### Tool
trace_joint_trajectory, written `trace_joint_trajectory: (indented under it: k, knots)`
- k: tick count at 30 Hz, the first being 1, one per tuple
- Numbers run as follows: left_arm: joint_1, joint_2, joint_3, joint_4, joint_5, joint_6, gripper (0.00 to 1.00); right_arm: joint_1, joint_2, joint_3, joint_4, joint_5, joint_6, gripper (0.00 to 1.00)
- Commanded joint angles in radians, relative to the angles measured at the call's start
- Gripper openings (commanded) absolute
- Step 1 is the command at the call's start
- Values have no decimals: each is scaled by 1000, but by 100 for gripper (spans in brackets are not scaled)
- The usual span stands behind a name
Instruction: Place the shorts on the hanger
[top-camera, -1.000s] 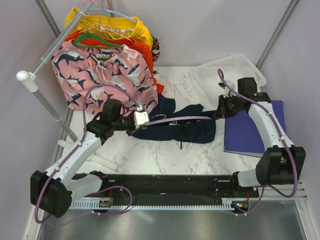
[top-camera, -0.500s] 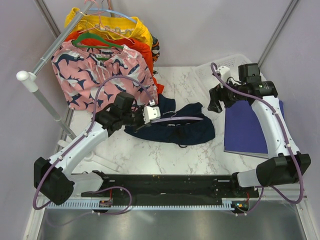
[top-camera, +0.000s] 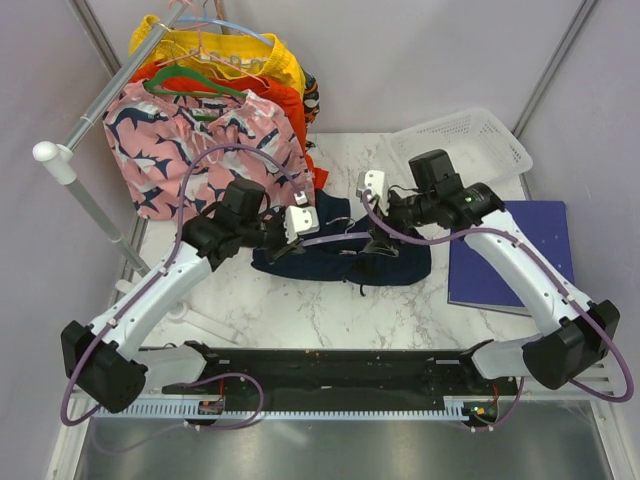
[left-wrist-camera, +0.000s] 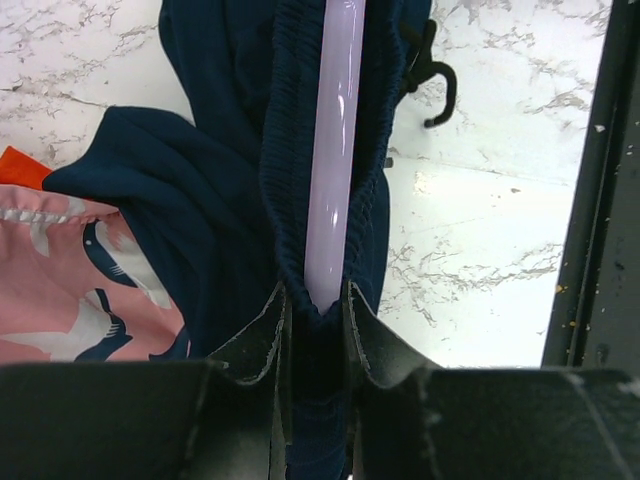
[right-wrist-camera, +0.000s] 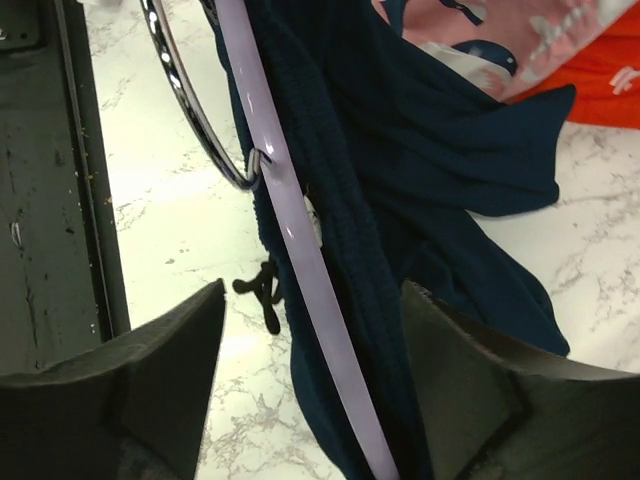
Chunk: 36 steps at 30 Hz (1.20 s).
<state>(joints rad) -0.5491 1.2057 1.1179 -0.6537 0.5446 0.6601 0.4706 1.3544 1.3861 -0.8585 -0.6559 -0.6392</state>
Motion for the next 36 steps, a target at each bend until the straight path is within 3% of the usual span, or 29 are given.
trace_joint_trajectory:
  k: [1,3,4,5,7,8,9,11,18,24,27,32,36]
  knots:
    - [12,-67,46,52,81,-66,2,39,11,-13,90,-8,-36,65]
    - [17,-83,46,54,84,-79,2,42,20,-4,96,19,-10,47]
    - [18,-87,45,51,86,-80,2,43,22,13,93,27,-5,15]
    - [23,-95,39,48,86,-82,2,42,20,22,88,32,1,0]
    - [29,-104,34,34,69,-82,7,43,0,45,84,44,0,0]
    - [37,-109,31,25,66,-83,14,43,-9,53,84,50,3,0]
    - [61,-112,20,22,52,-85,31,43,-26,62,84,59,4,0]
    - [96,-118,20,-4,52,-82,40,36,-40,100,61,56,3,0]
    - [189,-188,85,-116,86,4,54,34,-46,289,-101,30,-4,0]
    - [189,-316,143,-26,124,-100,69,63,18,421,-186,-2,25,0]
    - [189,-336,189,40,115,-163,67,108,57,468,-139,30,154,0]
    - [187,-391,204,175,40,-451,63,187,167,612,-60,55,360,0]
    - [184,-474,152,244,3,-533,62,289,241,715,15,153,498,0]
